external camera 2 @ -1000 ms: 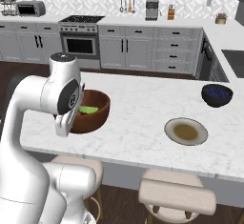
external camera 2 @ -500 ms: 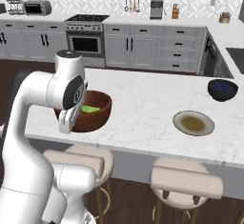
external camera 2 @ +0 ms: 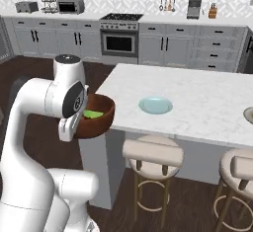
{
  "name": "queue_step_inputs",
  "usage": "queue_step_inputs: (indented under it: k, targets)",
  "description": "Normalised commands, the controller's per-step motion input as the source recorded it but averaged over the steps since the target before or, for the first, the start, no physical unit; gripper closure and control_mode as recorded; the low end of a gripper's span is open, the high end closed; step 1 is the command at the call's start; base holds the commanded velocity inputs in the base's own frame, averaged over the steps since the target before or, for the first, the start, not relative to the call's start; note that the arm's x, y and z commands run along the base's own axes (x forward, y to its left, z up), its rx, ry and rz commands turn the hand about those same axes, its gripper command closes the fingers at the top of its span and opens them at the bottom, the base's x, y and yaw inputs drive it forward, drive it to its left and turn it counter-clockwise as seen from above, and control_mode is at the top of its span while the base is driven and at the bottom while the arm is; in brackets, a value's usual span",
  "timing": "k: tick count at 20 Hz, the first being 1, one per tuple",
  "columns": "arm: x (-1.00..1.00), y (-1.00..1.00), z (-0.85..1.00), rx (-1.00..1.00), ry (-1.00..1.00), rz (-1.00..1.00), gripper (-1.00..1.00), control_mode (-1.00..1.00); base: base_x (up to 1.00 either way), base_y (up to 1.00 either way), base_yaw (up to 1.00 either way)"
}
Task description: Pick the chicken drumstick and lemon wedge from their plates and place them in the bowl. Then put the bowl in the fridge.
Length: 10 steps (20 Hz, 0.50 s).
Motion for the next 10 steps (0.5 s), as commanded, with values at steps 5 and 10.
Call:
queue_step_inputs:
  k: [5, 10]
  targets:
    - [0.0, 0.0, 0.0, 0.0, 0.0, 0.0, 1.0, 1.0, 0.45, 1.0, 0.0]
    - [0.0, 0.0, 0.0, 0.0, 0.0, 0.0, 1.0, 1.0, 0.85, 1.0, 0.0]
